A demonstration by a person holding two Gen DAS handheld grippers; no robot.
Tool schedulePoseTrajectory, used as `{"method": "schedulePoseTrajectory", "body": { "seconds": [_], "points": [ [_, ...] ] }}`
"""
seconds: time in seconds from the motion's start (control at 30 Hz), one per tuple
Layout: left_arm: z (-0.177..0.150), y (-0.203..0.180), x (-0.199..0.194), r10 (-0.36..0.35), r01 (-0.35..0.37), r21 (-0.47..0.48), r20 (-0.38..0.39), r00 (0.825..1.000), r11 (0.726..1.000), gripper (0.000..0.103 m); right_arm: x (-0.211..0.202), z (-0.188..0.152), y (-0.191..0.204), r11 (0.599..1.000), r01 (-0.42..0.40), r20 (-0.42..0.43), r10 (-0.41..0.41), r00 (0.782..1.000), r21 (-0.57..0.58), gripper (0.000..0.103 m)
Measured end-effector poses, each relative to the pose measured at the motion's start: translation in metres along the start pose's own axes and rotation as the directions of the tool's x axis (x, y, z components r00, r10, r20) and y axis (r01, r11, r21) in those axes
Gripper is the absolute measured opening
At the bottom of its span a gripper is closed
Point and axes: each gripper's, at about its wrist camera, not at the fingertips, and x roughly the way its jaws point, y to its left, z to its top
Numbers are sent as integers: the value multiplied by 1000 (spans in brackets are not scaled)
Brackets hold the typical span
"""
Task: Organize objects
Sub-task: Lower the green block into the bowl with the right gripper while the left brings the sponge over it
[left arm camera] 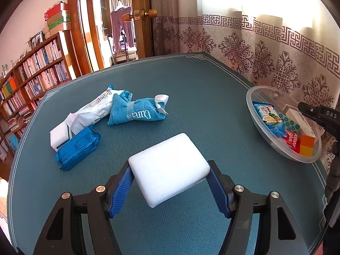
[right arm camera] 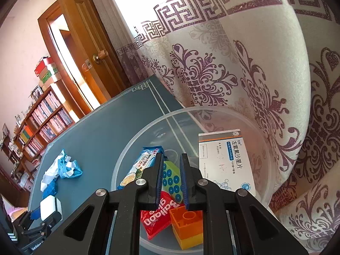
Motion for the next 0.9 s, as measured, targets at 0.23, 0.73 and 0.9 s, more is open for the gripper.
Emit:
{"method": "schedulePoseTrajectory", "body": {
  "seconds": [0.23,0.73,0.9],
  "points": [
    [15,-22,0,-51,51,31,11,999,998,71,-10,-2,2,999,24,22,-23,999,-42,17],
    [64,-91,18,-194,189,144,22,981,971,71,-22,-13,3,989,33,5,-33,999,-147,23],
    [79,-111,30,-238,233,170,7,971,957,72,-23,-18,0,985,29,-8,-31,999,-169,23]
  ]
}}
